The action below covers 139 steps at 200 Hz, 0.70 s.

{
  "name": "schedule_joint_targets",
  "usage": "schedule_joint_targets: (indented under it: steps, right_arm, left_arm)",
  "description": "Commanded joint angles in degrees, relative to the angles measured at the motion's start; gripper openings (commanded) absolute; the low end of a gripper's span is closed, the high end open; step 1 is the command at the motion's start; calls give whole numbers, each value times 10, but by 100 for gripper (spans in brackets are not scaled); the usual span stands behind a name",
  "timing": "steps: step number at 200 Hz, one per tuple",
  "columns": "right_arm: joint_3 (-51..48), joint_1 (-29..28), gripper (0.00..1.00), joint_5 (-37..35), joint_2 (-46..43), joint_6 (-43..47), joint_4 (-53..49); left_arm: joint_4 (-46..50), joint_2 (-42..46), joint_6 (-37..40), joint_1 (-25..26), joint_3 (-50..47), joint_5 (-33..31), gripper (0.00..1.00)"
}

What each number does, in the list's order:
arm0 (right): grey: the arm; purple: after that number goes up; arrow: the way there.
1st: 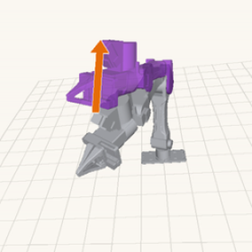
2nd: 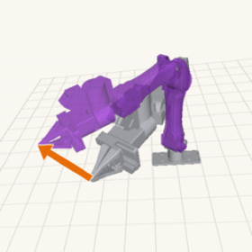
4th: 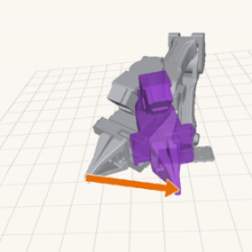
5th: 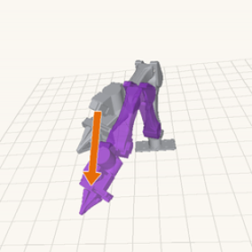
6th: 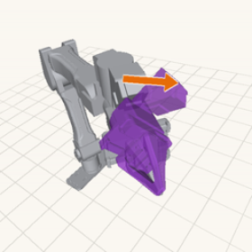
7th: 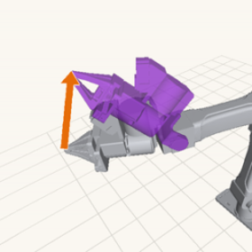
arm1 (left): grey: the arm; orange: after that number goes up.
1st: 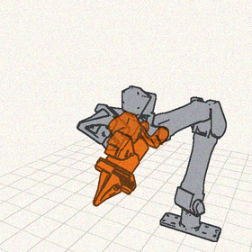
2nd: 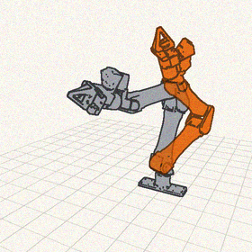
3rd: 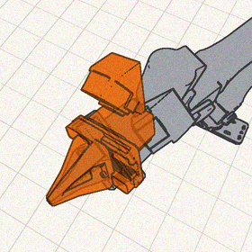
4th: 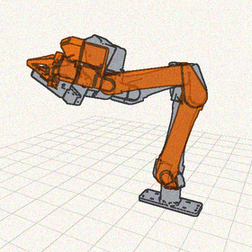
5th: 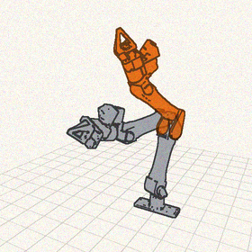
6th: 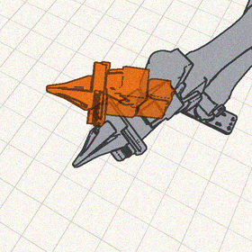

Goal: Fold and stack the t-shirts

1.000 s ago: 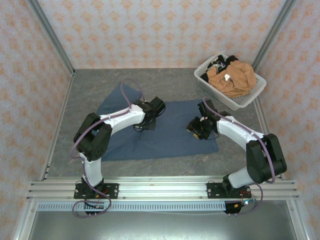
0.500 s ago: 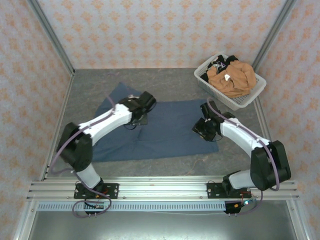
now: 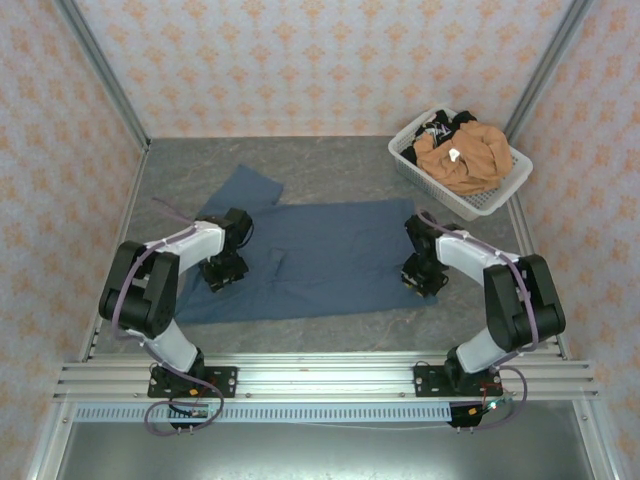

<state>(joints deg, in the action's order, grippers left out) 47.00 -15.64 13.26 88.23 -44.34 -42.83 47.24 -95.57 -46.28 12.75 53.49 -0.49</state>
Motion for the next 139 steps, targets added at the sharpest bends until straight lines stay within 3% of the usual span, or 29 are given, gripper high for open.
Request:
schedule_joint_targets:
  steps: [1, 90, 117, 139]
  right_arm:
    - [-42, 1, 26, -18, -2, -33, -41]
    - [-112, -75, 28, 38, -88, -143, -51]
    - [-72, -77, 36, -19, -154, -150, -86]
    - [-18, -76, 47, -66, -192, -95, -55]
  left_arm:
    - [-13, -26, 0, 0, -3, -13, 34]
    - [58, 4, 22, 2, -3, -86, 36]
    - [89, 27, 26, 2, 58, -91, 40]
    - [102, 20, 39, 1, 162, -97, 46]
